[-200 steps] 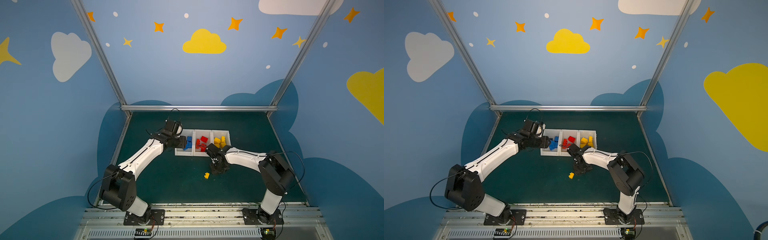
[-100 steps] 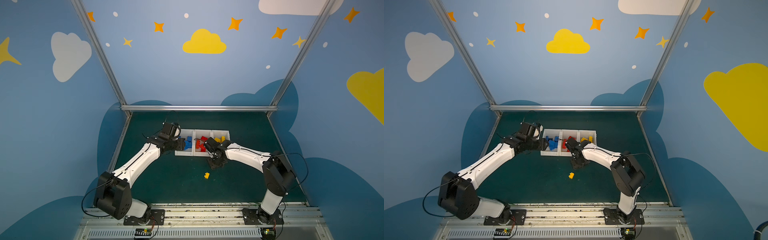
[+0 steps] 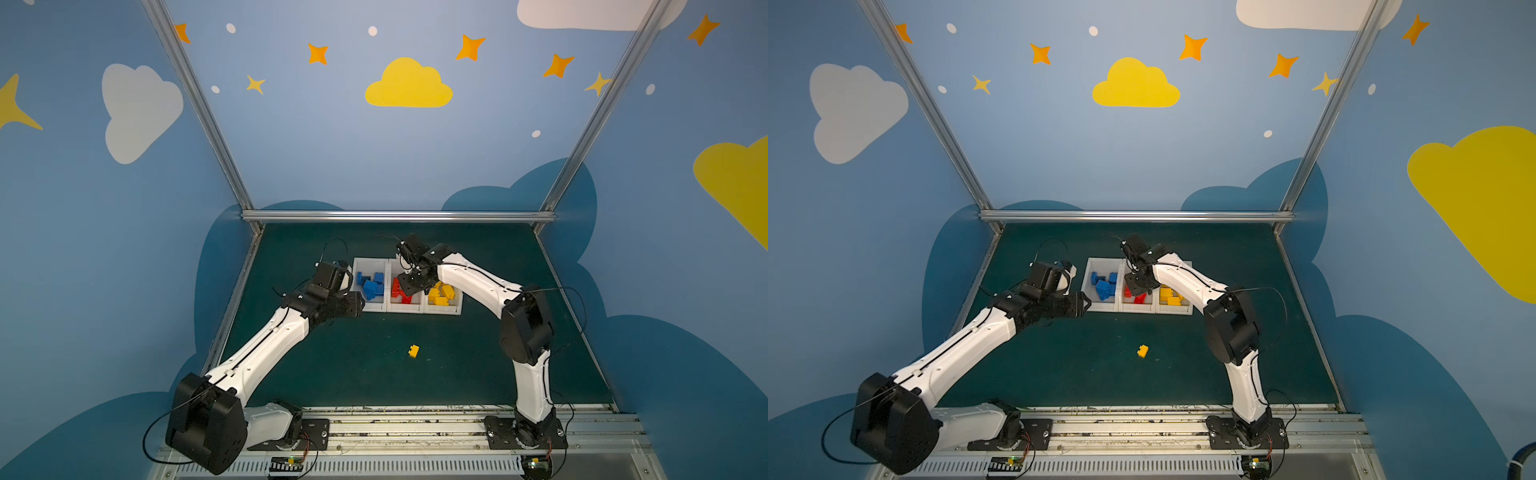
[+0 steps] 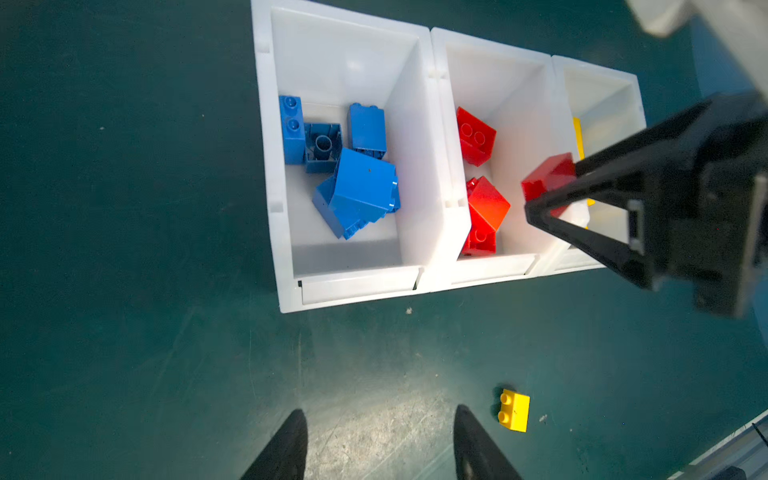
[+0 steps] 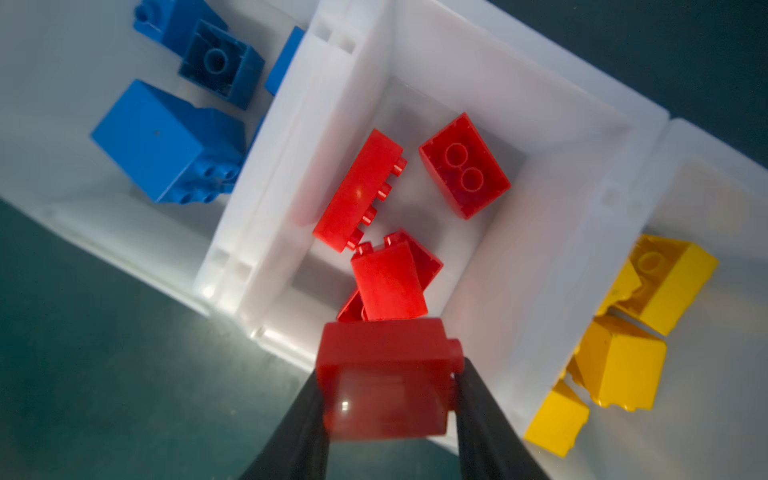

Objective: Sort the legos into containers by color
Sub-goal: 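Carry the red brick with the right gripper and drop it into the red compartment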

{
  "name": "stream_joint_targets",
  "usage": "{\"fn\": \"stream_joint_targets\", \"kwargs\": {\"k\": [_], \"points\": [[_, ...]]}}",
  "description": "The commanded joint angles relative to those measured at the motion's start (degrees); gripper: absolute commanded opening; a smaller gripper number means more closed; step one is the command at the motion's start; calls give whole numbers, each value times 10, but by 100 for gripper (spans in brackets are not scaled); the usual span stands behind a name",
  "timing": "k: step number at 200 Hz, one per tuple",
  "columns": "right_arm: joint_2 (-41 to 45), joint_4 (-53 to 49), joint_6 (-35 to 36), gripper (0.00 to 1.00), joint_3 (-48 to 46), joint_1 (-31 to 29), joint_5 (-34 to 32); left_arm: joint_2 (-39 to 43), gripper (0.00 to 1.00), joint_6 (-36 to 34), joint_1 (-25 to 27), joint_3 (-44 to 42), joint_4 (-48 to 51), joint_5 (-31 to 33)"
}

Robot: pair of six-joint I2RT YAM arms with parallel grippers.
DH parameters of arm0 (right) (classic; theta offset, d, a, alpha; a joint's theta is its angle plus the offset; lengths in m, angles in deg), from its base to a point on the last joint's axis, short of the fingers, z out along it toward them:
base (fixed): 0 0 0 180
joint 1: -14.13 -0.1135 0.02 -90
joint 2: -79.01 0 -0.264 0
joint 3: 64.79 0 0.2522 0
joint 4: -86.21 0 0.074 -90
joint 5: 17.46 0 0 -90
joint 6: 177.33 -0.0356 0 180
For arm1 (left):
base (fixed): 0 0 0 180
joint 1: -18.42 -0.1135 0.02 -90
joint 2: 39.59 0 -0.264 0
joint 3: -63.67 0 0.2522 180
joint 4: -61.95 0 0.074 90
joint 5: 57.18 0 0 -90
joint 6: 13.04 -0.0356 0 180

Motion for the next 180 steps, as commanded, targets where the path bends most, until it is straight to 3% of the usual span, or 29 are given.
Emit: {"fn": "stream_joint_targets", "kwargs": {"k": [1,59,84,103,180], "points": [[-20,-42,17,33,41,6,-9,18,57,13,0,-11,-1,-10],[-32,-41,13,35,60,19,-13,23,58,23,5,-29,-10,-15],[-38,-52,11,51,76,21,-15,20,58,24,9,-29,-14,-16],[-32,-54,10,56,78,20,-16,20,59,23,11,-29,-14,-15],[38,-50,7,58,60,22,-12,11,60,15,32,-26,-12,-12]]}}
